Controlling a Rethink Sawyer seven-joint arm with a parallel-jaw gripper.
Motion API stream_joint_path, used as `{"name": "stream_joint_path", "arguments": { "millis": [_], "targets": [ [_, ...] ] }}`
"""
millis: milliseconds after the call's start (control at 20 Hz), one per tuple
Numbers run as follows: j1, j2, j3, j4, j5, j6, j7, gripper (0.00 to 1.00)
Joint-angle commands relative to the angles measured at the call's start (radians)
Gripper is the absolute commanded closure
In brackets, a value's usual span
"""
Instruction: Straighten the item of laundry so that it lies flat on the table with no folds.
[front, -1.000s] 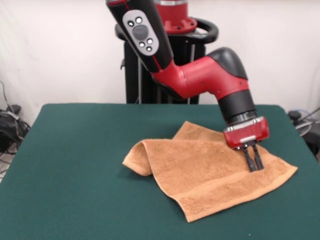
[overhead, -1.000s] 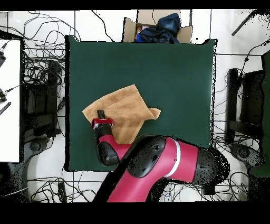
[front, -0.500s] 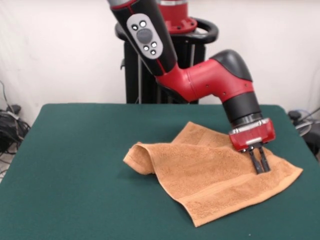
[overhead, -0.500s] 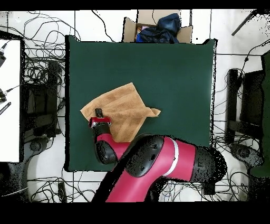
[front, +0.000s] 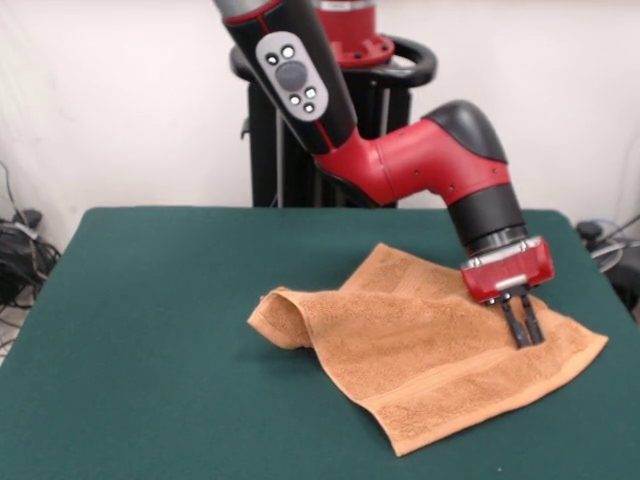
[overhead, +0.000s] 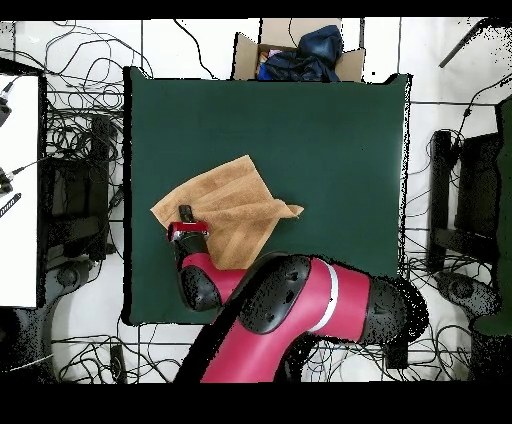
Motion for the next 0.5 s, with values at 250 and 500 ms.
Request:
{"name": "stream_joint_path", "arguments": {
  "millis": [250,500],
  "targets": [
    [0.017,0.033,0.109,-0.113,0.046,-0.030,0.300,1.00],
    [0.006,-0.001,0.126,-0.073,0.046,-0.036,0.304,1.00]
  ]
}}
